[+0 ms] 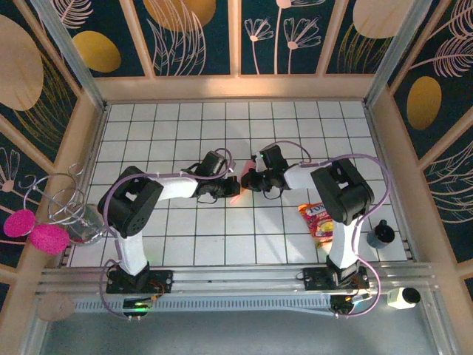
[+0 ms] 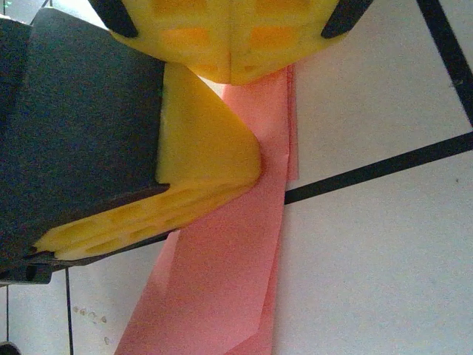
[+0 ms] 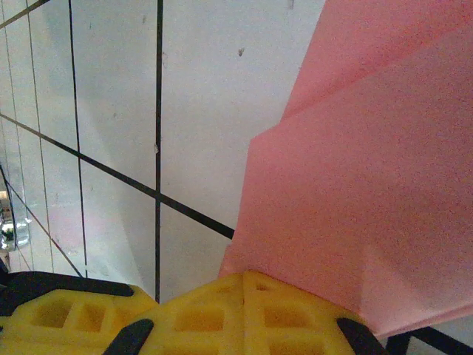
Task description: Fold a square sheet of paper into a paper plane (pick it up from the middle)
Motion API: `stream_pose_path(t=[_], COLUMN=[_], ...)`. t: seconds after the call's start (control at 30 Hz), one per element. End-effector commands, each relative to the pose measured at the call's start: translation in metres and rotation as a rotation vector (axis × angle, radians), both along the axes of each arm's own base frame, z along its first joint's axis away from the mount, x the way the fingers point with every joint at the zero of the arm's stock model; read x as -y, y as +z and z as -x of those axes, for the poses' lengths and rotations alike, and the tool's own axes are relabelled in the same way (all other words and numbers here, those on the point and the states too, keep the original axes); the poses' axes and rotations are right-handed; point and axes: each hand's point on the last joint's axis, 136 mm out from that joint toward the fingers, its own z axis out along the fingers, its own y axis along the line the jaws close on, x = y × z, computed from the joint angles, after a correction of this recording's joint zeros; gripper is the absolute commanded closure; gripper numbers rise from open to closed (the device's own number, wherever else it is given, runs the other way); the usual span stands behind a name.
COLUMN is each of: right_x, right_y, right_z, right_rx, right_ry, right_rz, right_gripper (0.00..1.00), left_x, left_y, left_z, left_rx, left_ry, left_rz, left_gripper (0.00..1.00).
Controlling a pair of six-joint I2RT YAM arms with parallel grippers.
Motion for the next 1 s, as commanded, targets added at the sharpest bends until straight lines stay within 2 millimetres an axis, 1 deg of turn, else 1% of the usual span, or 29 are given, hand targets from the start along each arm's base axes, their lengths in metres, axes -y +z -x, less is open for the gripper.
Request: stream_pose_path(t=[0.0, 0.03, 0.1, 0.3, 0.47, 0.7, 0.97], right_x=[-0.002, -0.001, -0.001, 0.002, 0.004, 0.008, 0.009], right_y=[-0.017, -0.018, -0.019, -0.024, -0.028, -0.033, -0.037], right_z=[0.013, 0.013, 0.013, 0.011, 0.010, 0.008, 0.008], right_rx=[-0.056, -0.057, -0.059, -0.068, -0.079, -0.094, -0.105], right_ry=[0.027, 0.024, 0.020, 0.006, -0.008, -0.031, -0.040], right_rz=[0.040, 0.041, 0.049, 0.069, 0.083, 0.097, 0.100], right_gripper=[0.94, 0.94, 0.94, 0.95, 0.95, 0.96, 0.96], left_x=[-0.001, -0.001, -0.007, -0.018, -0.023, -0.032, -0.042], left_y=[-0.014, -0.014, -0.022, -0.032, -0.035, -0.040, -0.037], left_z=[0.000, 0.000, 0.009, 0.022, 0.030, 0.050, 0.071], left_rx=[-0.022, -0.022, -0.046, -0.080, -0.093, -0.120, -0.143], left_ry=[0.001, 0.002, 0.006, 0.011, 0.007, -0.022, -0.053], left_rz=[-0.028, -0.027, -0.045, -0.082, -0.098, -0.149, -0.182], left_gripper=[0.99, 0.99, 0.99, 1.00, 1.00, 1.00, 1.00])
